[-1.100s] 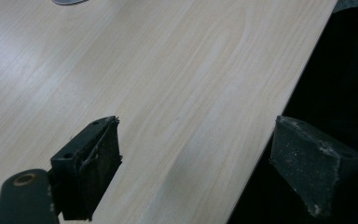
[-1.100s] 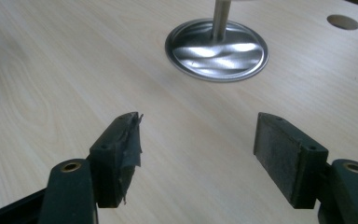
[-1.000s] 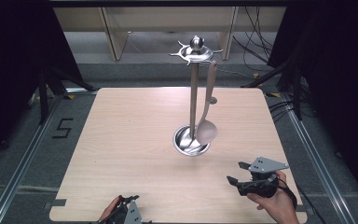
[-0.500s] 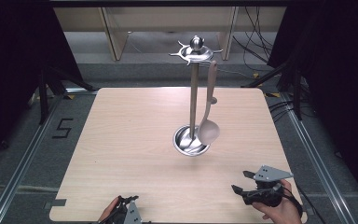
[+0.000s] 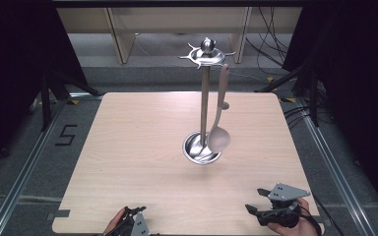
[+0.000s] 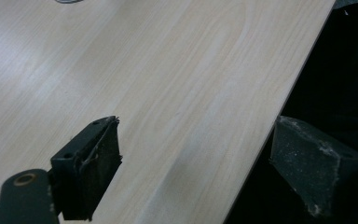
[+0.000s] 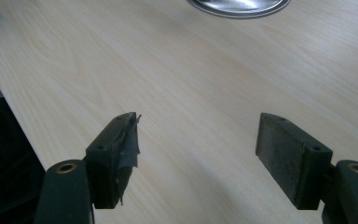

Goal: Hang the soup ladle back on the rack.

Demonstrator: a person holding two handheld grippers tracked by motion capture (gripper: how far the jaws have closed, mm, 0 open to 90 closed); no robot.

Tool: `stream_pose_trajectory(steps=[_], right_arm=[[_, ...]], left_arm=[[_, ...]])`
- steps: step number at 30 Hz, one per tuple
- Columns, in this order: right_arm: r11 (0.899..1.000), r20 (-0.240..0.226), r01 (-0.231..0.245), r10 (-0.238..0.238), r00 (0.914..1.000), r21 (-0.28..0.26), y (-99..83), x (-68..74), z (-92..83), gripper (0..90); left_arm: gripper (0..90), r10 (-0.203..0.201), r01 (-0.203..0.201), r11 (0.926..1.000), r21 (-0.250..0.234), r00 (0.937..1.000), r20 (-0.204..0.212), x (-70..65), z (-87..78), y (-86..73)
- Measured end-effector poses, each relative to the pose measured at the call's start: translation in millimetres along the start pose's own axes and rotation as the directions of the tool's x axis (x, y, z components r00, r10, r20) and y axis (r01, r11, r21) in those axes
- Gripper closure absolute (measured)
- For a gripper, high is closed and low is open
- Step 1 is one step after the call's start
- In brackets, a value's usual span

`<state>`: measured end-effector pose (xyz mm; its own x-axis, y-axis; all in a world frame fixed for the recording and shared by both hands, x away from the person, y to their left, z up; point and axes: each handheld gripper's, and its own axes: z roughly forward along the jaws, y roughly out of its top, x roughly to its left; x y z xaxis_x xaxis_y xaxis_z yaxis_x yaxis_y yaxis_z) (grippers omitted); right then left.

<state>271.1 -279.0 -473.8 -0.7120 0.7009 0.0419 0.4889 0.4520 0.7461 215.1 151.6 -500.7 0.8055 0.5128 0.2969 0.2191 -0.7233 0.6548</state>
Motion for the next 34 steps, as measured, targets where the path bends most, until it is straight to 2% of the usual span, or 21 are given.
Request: stream_pose_trajectory(steps=[2,3,8,10,12,16,17,18,19,22,25,26,28,34], right_arm=[[1.0,-0.013,0.017,-0.017,0.9998,-0.006,-2.2,-0.6,-0.4,30.5],[1.0,0.0,0.015,-0.015,0.9999,-0.003,-3.8,0.8,-1.7,30.3],[0.999,0.03,0.039,-0.04,0.9988,0.009,-11.7,2.7,-4.4,29.0],[1.0,0.024,0.012,-0.012,0.9996,0.012,-14.5,4.9,-5.9,28.7],[0.999,0.031,0.032,-0.032,0.999,0.006,-16.6,5.2,-6.2,28.2],[1.0,0.037,0.028,-0.028,0.9989,0.003,-19.9,7.2,-6.9,27.7],[1.0,0.04,0.013,-0.014,0.9991,0.011,-22.1,9.1,-7.1,27.4],[0.999,0.044,0.036,-0.036,0.9984,0.011,-22.8,7.4,-7.0,26.9],[0.999,0.04,0.038,-0.038,0.9985,0.004,-23.7,7.1,-6.3,26.0],[1.0,0.016,0.024,-0.024,0.9996,-0.015,-25.3,5.9,-5.7,26.0],[1.0,0.03,0.016,-0.016,0.9994,-0.001,-25.7,6.0,-5.5,26.0],[0.999,0.041,0.036,-0.036,0.9985,0.007,-26.2,5.0,-4.6,26.0],[0.999,0.048,0.037,-0.037,0.9982,0.007,-27.0,4.5,-3.3,26.0],[1.0,0.047,0.018,-0.019,0.9987,0.008,-28.2,2.9,-3.3,26.0]], left_arm=[[14.9,0.001,-0.001,1.0,0.0,1.0,0.009,-0.3,-0.2,0.2],[14.8,0.001,-0.001,1.0,-0.001,1.0,-0.001,-0.9,0.3,0.3],[14.8,-0.005,0.005,1.0,-0.005,1.0,0.005,-1.0,-0.2,0.2],[14.9,-0.006,0.006,1.0,-0.006,1.0,0.003,-1.0,-0.2,0.2],[14.9,-0.003,0.003,1.0,-0.002,1.0,-0.002,-1.0,0.5,0.3],[14.9,0.002,-0.002,1.0,0.001,1.0,-0.009,-1.2,0.6,0.3],[14.9,0.001,-0.001,1.0,0.003,1.0,-0.006,-0.9,1.2,0.2],[14.9,0.0,0.0,1.0,0.002,1.0,-0.006,-0.9,1.2,0.2],[14.9,0.0,0.0,1.0,0.002,1.0,-0.005,-0.9,1.0,0.2],[14.9,0.002,-0.002,1.0,0.003,1.0,-0.004,-0.9,0.9,0.3],[14.8,0.005,-0.005,1.0,0.007,1.0,-0.003,-1.0,1.0,0.1],[14.9,0.004,-0.004,1.0,0.006,1.0,-0.004,-1.0,1.1,0.2],[14.8,0.004,-0.004,1.0,0.007,1.0,-0.003,-1.0,1.3,0.2],[14.9,0.0,0.0,1.0,0.007,1.0,-0.001,-1.1,1.9,0.0]])
